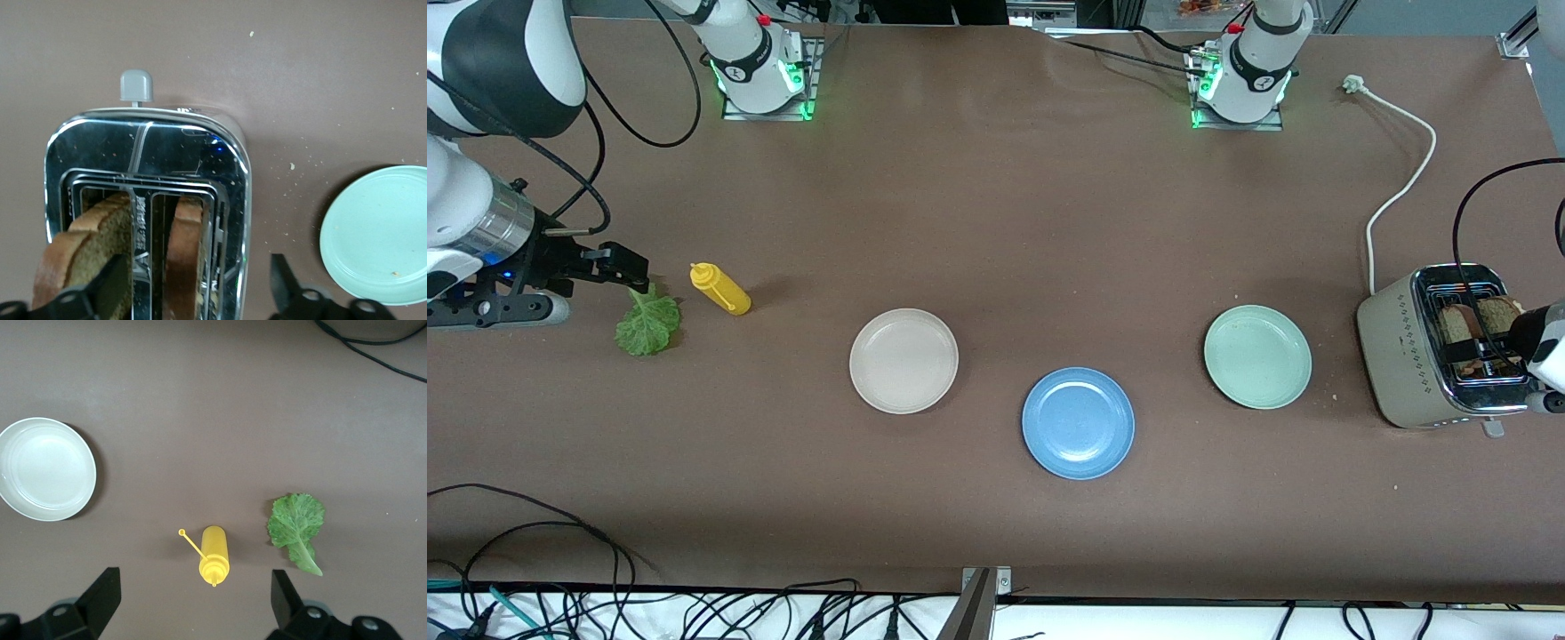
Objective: Make sandwich in blue plate with both arms
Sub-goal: 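Lower the left gripper over the toaster onto a bread slice, then grasp the bread slice with the left gripper and lift it out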
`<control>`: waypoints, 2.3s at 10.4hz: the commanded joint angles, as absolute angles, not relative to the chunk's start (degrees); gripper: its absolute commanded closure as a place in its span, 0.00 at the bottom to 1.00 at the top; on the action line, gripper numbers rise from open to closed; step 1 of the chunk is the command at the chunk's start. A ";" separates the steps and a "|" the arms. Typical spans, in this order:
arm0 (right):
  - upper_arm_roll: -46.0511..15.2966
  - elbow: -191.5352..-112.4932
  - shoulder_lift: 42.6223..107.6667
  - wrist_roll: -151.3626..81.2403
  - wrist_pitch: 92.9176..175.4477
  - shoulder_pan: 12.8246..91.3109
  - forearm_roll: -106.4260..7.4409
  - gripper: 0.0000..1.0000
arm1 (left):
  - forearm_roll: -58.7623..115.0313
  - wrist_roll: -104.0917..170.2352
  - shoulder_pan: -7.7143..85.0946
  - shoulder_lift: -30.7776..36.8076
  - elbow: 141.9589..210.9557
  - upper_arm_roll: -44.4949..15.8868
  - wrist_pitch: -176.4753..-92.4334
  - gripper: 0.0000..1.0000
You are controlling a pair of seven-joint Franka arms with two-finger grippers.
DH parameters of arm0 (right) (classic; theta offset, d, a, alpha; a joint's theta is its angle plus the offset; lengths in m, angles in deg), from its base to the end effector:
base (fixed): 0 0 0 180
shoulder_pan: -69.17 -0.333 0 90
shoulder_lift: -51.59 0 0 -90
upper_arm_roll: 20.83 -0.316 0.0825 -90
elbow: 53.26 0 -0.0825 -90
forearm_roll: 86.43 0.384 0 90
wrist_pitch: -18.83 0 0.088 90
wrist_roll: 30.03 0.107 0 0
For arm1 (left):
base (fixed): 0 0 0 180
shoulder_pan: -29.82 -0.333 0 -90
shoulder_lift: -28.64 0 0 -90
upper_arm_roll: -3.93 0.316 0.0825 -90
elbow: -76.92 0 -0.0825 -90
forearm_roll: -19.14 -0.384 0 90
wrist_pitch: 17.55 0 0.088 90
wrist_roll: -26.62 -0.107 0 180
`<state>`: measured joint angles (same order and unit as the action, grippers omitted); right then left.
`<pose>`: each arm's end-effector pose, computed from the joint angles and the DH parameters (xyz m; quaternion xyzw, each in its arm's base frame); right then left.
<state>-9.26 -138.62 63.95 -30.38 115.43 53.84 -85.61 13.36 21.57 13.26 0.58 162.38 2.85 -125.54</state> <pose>0.6225 0.0544 0.5479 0.9992 0.0371 -0.0072 0.0146 0.6565 0.1916 0.3808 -0.9952 -0.0738 0.0549 0.0334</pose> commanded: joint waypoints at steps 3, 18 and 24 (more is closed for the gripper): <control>-9.22 -137.02 64.42 -30.47 114.01 54.05 -84.67 0.00 | 12.11 19.68 12.59 -0.28 161.30 2.35 -126.10 0.78; -9.22 -137.02 64.42 -30.47 114.01 54.05 -84.58 0.00 | 12.46 15.02 12.76 16.59 158.59 1.21 -108.80 1.00; -9.14 -137.02 64.42 -30.47 114.01 54.05 -84.58 0.00 | 14.73 16.51 18.11 14.84 156.99 1.21 -107.82 1.00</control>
